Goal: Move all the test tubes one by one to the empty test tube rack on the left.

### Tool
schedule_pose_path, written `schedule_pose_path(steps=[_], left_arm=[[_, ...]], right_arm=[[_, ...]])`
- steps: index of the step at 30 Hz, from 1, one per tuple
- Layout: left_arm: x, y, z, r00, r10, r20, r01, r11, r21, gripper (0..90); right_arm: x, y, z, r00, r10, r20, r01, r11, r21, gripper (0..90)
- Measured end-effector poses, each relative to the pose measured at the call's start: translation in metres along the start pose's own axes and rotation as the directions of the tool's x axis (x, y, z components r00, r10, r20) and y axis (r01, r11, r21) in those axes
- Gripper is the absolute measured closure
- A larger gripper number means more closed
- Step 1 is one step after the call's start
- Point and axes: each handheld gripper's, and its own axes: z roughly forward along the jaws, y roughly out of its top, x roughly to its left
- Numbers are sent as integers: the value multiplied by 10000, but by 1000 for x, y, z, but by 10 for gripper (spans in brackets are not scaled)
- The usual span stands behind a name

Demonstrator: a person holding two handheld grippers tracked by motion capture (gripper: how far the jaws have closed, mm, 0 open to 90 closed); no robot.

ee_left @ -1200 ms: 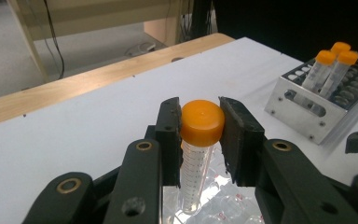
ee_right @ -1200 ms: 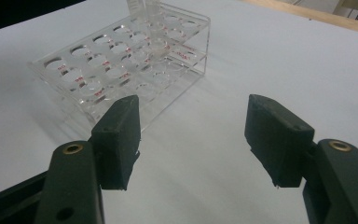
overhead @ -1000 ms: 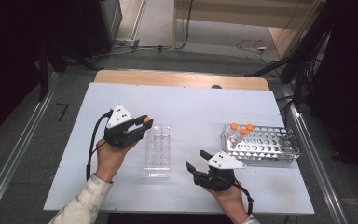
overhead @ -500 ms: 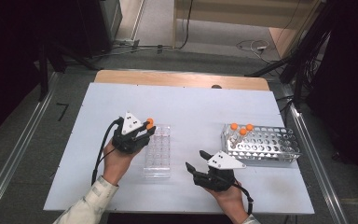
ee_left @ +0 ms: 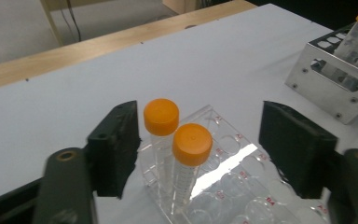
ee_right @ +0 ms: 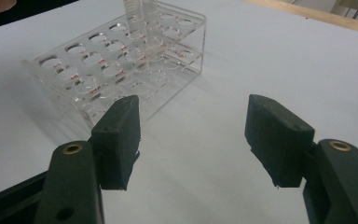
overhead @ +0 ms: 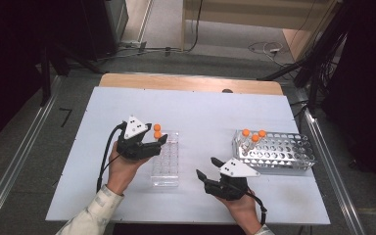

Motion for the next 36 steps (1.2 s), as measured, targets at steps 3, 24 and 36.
schedule_pose_path(steps=[3, 24, 36], left_arm=[[-2, 1, -1, 9998, -119, 156, 120, 9999, -79, 219], [-8, 5, -5, 9978, -157, 643, 170, 9996, -206, 184], [-10, 6, -7, 9969, -111, 782, 135, 9994, -303, 178]], right_arm=[[-2, 0, -2, 10000, 32, 70, -31, 10000, -47, 340], [-36, -1, -29, 9907, 671, 1182, -606, 9965, -572, 340], [-63, -5, -43, 9713, 1026, 2145, -885, 9933, -744, 344]])
